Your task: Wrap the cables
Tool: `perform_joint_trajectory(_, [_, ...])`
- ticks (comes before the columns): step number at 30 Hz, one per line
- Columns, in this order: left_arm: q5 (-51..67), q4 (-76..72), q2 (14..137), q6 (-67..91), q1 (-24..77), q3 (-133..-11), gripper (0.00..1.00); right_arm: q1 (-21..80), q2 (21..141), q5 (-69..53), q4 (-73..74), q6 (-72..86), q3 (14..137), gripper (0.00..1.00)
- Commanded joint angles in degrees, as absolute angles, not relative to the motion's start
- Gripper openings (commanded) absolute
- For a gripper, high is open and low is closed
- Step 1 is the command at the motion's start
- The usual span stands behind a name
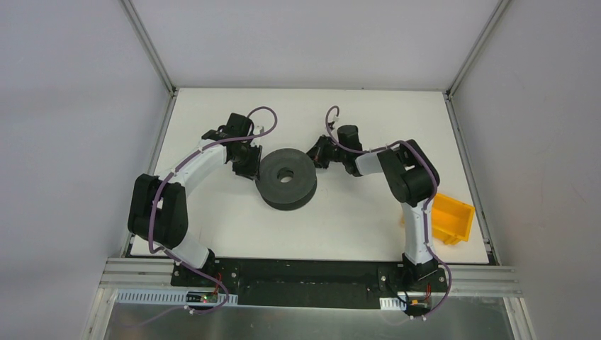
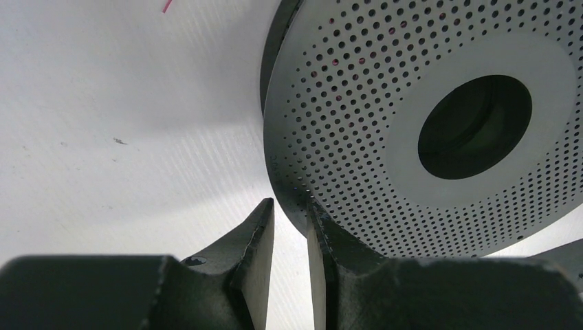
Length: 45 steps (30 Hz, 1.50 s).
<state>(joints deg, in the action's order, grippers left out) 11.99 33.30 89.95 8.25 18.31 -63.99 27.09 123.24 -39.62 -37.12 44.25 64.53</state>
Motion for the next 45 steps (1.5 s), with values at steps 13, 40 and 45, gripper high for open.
perform_joint_trajectory(13, [13.4, 33.6, 91.9, 9.0, 19.3, -65.2, 0.22, 29.4, 122.4, -37.0, -37.5, 47.0, 61.4, 0.11])
perform_joint_trajectory(40, [13.3, 33.6, 91.3, 8.7, 19.4, -65.0, 0.22, 24.2, 113.1, -31.6, -31.6, 43.1, 55.9, 0.42])
perform_joint_trajectory(45, [13.0, 33.6, 90.6, 8.7, 19.4, -65.0, 0.22, 22.6, 107.9, -30.5, -30.6, 41.6, 52.6, 0.41])
